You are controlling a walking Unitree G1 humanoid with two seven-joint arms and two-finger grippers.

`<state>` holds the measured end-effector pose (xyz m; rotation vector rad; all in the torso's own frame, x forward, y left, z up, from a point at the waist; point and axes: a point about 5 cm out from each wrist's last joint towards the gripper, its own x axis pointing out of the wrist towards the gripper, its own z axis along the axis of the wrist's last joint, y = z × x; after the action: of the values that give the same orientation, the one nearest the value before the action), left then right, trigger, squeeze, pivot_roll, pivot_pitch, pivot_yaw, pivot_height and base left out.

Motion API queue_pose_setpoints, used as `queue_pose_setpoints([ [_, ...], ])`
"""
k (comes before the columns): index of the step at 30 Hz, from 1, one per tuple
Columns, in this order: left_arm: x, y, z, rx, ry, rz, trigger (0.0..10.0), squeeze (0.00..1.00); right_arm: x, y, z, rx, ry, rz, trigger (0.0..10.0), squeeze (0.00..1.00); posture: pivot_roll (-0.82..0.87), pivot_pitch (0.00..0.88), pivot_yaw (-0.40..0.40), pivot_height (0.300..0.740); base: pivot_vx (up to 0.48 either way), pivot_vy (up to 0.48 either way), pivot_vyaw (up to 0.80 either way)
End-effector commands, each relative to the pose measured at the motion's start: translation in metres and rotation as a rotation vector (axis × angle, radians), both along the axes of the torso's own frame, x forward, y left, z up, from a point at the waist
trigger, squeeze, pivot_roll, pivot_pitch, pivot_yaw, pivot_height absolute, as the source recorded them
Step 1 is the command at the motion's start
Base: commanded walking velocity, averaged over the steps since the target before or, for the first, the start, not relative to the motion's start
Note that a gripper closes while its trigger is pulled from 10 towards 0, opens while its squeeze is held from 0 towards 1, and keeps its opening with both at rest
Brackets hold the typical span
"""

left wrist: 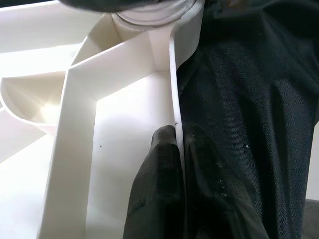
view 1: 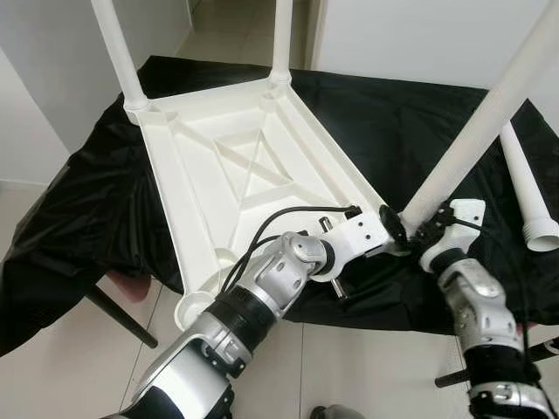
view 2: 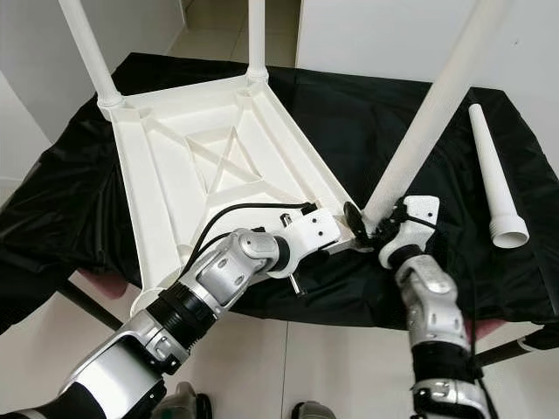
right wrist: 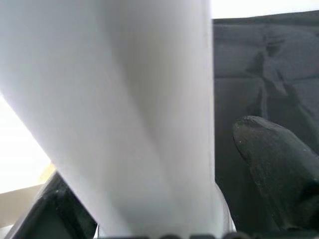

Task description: Building children table

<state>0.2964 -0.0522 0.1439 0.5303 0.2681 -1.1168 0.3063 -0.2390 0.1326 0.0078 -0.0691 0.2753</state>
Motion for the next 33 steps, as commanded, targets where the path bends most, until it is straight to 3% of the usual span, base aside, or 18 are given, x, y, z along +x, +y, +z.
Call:
queue_pose_setpoints([
  [1,0.001,-0.010,0.011,-0.029,-0.075,0.052,10.0,0.00,0.001,-0.005,-0.003,-0.034,0.018,0.085,10.0,0.00,-0.02,0.006,0.012,0.740,0.000,0.000,0.00],
  [6,0.001,-0.010,0.012,-0.027,-0.078,0.048,10.0,0.00,0.001,-0.011,-0.009,-0.076,0.082,0.223,10.0,0.00,-0.02,0.010,0.016,0.740,0.000,0.000,0.00],
  [10,0.001,-0.010,0.012,-0.027,-0.078,0.049,10.0,0.00,0.000,-0.011,-0.011,-0.080,0.096,0.243,10.0,0.00,-0.02,0.010,0.018,0.740,0.000,0.000,0.00],
  [14,0.002,-0.008,0.012,-0.023,-0.079,0.054,10.0,0.00,-0.002,-0.016,-0.023,-0.120,0.179,0.326,10.0,0.00,-0.01,0.020,0.021,0.740,0.000,0.000,0.00],
  [33,-0.001,-0.009,0.010,-0.018,-0.071,0.043,10.0,0.00,0.009,-0.018,-0.029,-0.080,0.144,0.219,10.0,0.00,-0.01,0.037,0.036,0.740,0.000,0.000,0.00],
])
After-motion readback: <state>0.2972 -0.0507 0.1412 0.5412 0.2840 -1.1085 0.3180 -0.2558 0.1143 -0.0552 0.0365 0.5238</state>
